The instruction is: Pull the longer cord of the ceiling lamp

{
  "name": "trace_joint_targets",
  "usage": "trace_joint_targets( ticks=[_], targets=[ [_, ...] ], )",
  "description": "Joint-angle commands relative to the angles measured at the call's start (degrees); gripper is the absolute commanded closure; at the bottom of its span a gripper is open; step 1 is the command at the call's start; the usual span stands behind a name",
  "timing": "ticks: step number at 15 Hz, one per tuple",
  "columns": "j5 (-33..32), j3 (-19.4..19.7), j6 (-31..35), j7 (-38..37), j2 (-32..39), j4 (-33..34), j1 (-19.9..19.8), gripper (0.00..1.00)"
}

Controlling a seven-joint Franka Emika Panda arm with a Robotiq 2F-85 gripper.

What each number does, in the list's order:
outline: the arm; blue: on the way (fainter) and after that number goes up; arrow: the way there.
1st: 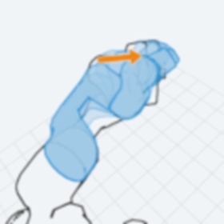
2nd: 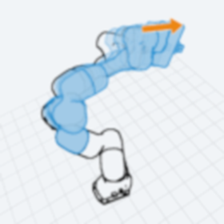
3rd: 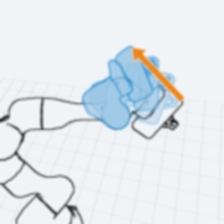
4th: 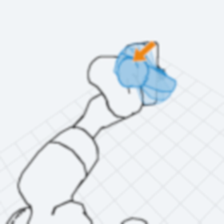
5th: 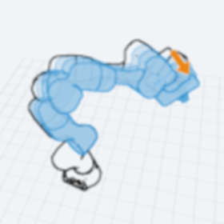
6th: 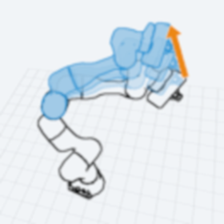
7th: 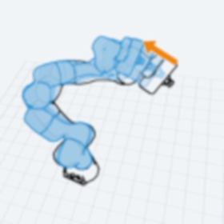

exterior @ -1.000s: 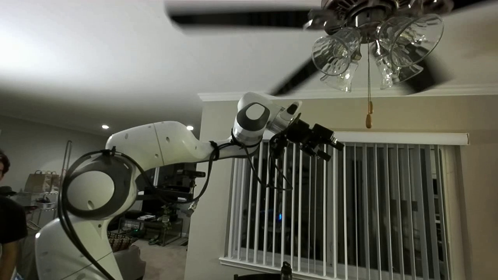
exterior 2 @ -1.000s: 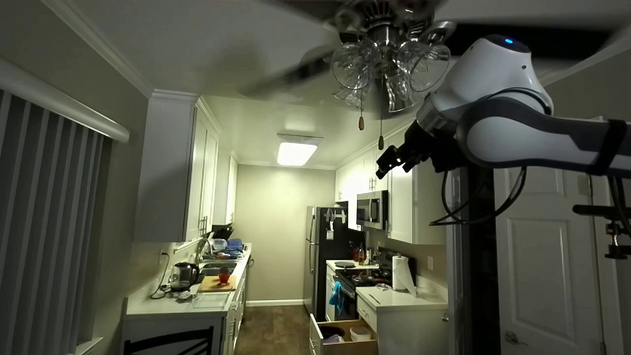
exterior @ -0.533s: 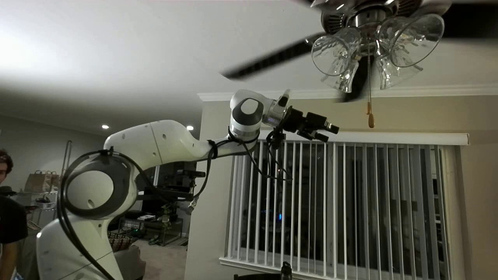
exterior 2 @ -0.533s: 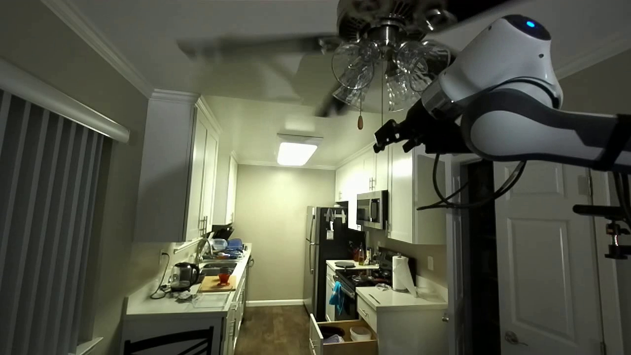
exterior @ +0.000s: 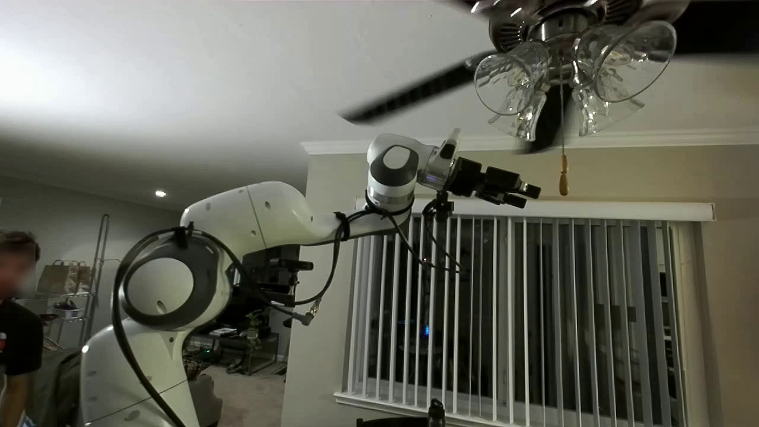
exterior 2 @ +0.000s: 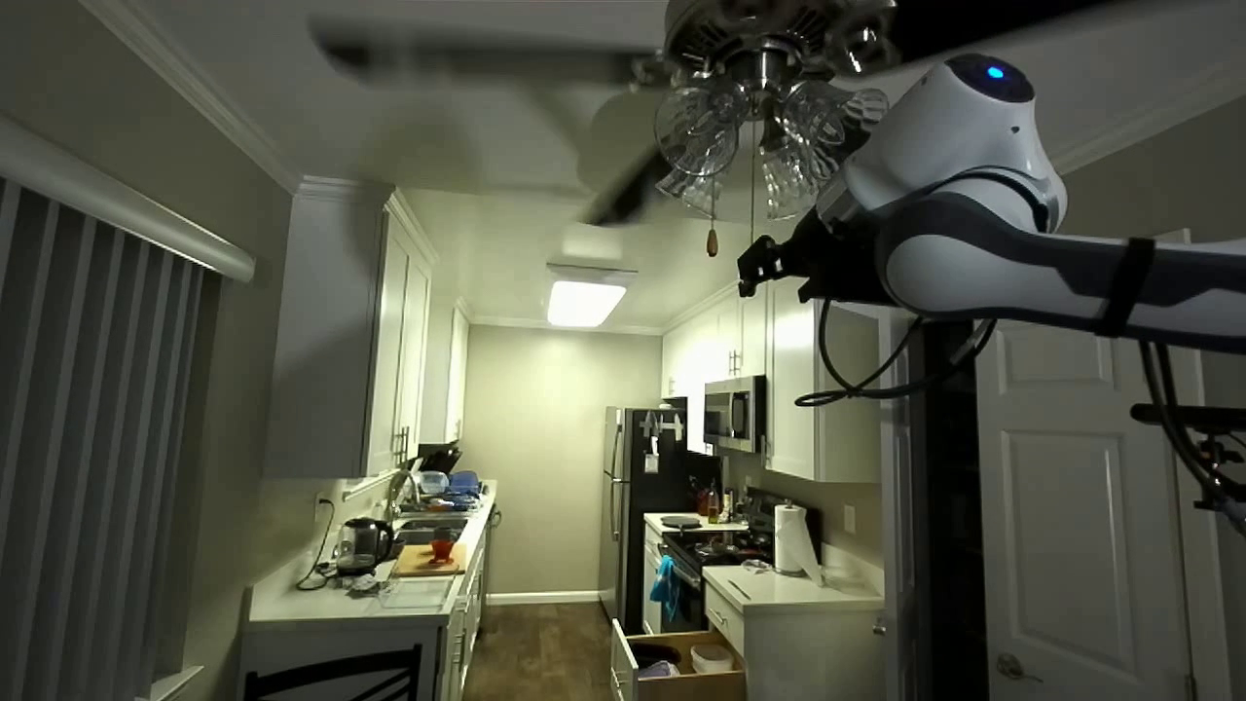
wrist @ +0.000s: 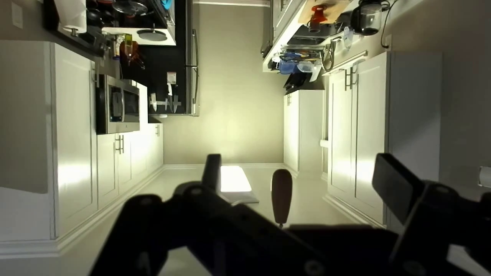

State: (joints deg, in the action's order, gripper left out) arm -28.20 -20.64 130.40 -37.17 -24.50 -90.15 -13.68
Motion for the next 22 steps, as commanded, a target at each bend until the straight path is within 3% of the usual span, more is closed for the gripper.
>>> trace_joint_targets(
  ticks=[1, 5, 7, 12, 18, 22],
  targets=[
    [-1.1, 0.7, -0.5, -0.6, 0.9, 0.9, 1.4, 0.00],
    [-1.1, 0.6, -0.7, -0.6, 1.1, 1.4, 1.4, 0.00],
    [-2.8, -1.1, -1.0, -4.3, 0.5, 0.7, 0.4, 0.00],
    [-11.8, -4.7, -4.0, -13.2, 3.1, 4.5, -1.5, 0.00],
    [-21.7, -5.1, -8.8, -18.4, 9.0, 11.8, 1.8, 0.00],
    [-27.0, -4.4, -13.0, -18.4, 14.7, 16.8, 6.2, 0.00]
  ],
)
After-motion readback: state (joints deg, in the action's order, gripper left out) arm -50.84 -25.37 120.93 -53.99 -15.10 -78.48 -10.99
